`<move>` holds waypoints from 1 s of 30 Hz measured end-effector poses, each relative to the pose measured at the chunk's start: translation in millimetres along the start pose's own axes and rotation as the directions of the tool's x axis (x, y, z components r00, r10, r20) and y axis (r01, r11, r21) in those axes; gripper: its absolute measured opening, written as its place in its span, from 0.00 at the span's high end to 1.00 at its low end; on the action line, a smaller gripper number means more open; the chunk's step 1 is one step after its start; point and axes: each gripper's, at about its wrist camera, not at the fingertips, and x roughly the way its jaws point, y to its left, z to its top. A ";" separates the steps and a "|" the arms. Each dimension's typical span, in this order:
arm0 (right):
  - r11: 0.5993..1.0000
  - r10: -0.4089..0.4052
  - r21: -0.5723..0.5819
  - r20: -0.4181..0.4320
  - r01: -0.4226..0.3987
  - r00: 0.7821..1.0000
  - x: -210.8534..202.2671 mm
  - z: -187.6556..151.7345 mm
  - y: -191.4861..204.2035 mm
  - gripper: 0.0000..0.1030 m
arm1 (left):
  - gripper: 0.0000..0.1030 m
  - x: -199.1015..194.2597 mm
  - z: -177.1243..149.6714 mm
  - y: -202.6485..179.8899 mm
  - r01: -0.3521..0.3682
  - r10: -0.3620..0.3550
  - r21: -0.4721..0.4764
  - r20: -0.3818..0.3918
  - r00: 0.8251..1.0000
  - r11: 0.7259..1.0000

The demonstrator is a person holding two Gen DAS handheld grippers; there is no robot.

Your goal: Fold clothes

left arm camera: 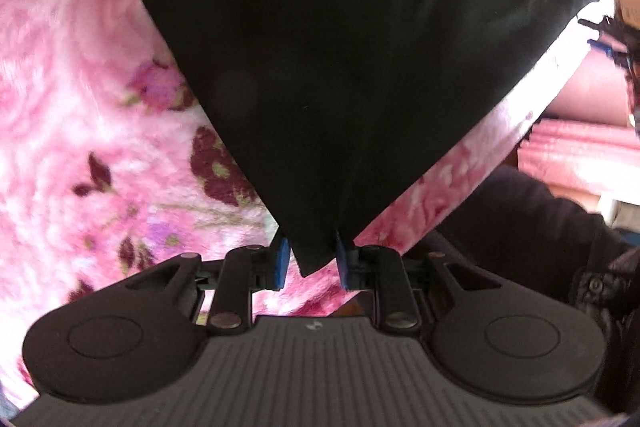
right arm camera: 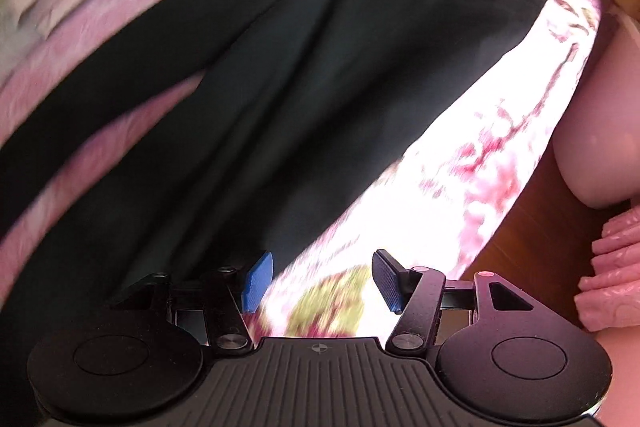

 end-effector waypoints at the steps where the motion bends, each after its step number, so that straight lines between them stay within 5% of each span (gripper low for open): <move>1: 1.000 -0.007 0.010 0.006 0.007 1.000 3.9 4.8 -3.8 0.43 | 0.87 0.5 0.9 -0.3 -0.022 0.023 0.022 -0.018 1.000 1.000; 6: 0.997 -0.022 0.074 0.013 0.021 1.000 30.1 21.7 -26.3 0.43 | 0.87 -1.4 2.3 -0.5 -0.104 0.107 0.065 -0.042 0.993 0.992; 10: 0.996 -0.043 0.077 -0.009 0.043 0.999 34.4 26.3 -40.2 0.43 | 0.86 -20.9 17.4 -9.2 -0.157 0.156 0.031 0.043 0.987 0.987; 14: 0.997 -0.072 0.033 -0.056 0.073 0.996 29.8 30.5 -53.3 0.49 | 0.72 -29.5 61.0 -35.1 -0.191 0.175 0.073 0.180 0.968 0.979; 19: 0.996 0.022 0.089 -0.006 -0.021 1.000 26.9 56.6 -79.7 0.49 | 0.62 -21.4 133.5 -92.7 -0.188 0.112 0.197 0.345 0.932 0.962; 23: 0.964 0.127 0.233 0.011 -0.126 0.992 46.0 63.5 -102.0 0.49 | 0.60 0.6 200.0 -159.3 -0.188 0.028 0.365 0.401 0.916 0.912; 24: 0.956 0.144 0.255 0.015 -0.143 0.989 48.9 64.5 -105.6 0.59 | 0.60 5.8 215.9 -177.8 -0.187 0.003 0.408 0.410 0.912 0.893; 25: 0.954 0.153 0.261 0.014 -0.152 0.988 50.9 65.4 -107.7 0.86 | 0.60 10.2 230.4 -194.4 -0.184 -0.019 0.445 0.414 0.910 0.877; 26: 0.955 0.163 0.249 0.010 -0.160 0.987 51.8 66.5 -108.5 0.96 | 0.59 15.0 243.2 -209.7 -0.175 -0.042 0.474 0.413 0.910 0.863; 30: 0.961 0.169 0.224 -0.015 -0.162 0.985 41.4 66.2 -125.9 1.00 | 0.59 36.0 285.6 -257.5 -0.132 -0.112 0.555 0.383 0.917 0.821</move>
